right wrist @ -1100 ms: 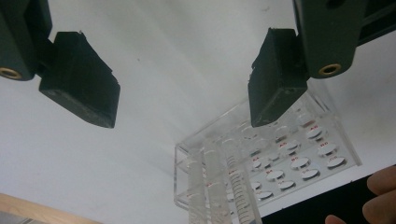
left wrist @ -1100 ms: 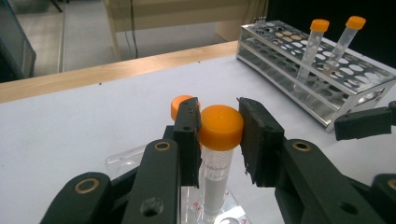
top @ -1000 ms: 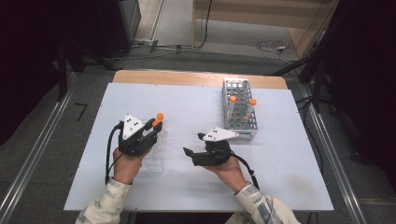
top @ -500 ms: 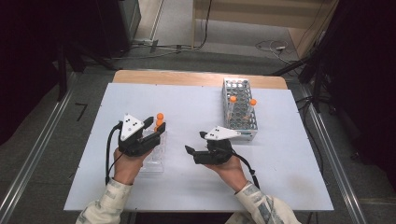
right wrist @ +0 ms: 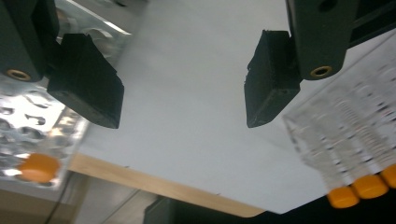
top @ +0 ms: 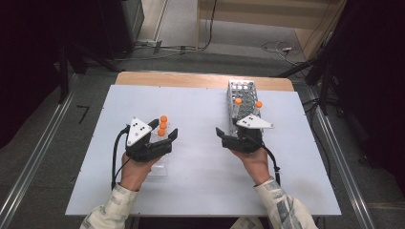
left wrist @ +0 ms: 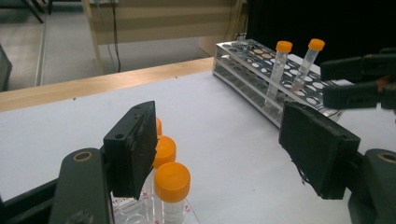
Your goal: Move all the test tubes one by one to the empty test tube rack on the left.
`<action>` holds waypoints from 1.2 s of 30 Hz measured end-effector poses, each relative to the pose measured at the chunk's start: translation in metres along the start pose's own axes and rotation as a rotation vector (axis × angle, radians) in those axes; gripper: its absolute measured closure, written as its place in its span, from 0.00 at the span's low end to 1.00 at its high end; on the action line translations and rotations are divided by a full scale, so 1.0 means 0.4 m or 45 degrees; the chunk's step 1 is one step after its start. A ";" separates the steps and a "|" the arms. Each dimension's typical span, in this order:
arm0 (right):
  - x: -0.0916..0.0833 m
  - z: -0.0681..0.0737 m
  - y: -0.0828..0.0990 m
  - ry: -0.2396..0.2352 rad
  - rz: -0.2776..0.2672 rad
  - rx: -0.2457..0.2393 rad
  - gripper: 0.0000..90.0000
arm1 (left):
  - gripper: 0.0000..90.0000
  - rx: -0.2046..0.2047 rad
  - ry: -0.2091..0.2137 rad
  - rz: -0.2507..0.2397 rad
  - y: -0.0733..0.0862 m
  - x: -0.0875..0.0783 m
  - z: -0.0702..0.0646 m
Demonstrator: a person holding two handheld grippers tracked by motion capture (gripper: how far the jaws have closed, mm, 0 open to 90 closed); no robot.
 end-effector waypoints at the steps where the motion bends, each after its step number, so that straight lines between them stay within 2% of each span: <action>1: -0.005 -0.015 -0.001 0.028 -0.006 0.007 0.30 | 0.32 0.000 0.002 0.001 0.000 0.000 0.000; 3: -0.012 -0.046 -0.002 0.092 -0.012 0.019 0.31 | 0.32 0.005 0.004 0.001 0.001 0.001 -0.001; 7: -0.015 -0.102 0.007 0.177 0.006 0.059 0.32 | 0.32 0.002 0.002 0.004 0.002 0.003 0.002; 11: -0.011 -0.147 0.016 0.233 0.019 0.086 0.32 | 0.32 0.005 0.001 0.005 0.003 0.004 0.003; 18: 0.001 -0.207 0.031 0.262 0.033 0.132 0.35 | 0.32 0.008 0.001 0.001 0.004 0.006 0.000; 25: 0.028 -0.260 0.040 0.259 0.036 0.199 0.46 | 0.32 0.013 0.007 -0.002 0.004 0.010 -0.006; 30: 0.048 -0.281 0.042 0.281 0.034 0.204 0.54 | 0.32 0.008 0.016 -0.007 0.003 0.009 -0.007; 36: 0.064 -0.293 0.038 0.293 0.021 0.207 0.62 | 0.20 -0.005 0.027 0.007 0.001 0.012 -0.010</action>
Point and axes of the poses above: each handheld gripper's, and its own axes: x roughly forward along the jaws, y roughly out of its underside, z roughly to its left, the point moved 4 cm from there along x, roughly forward along the jaws, and after that the axes turned 12 degrees about z, right-handed, at the moved point
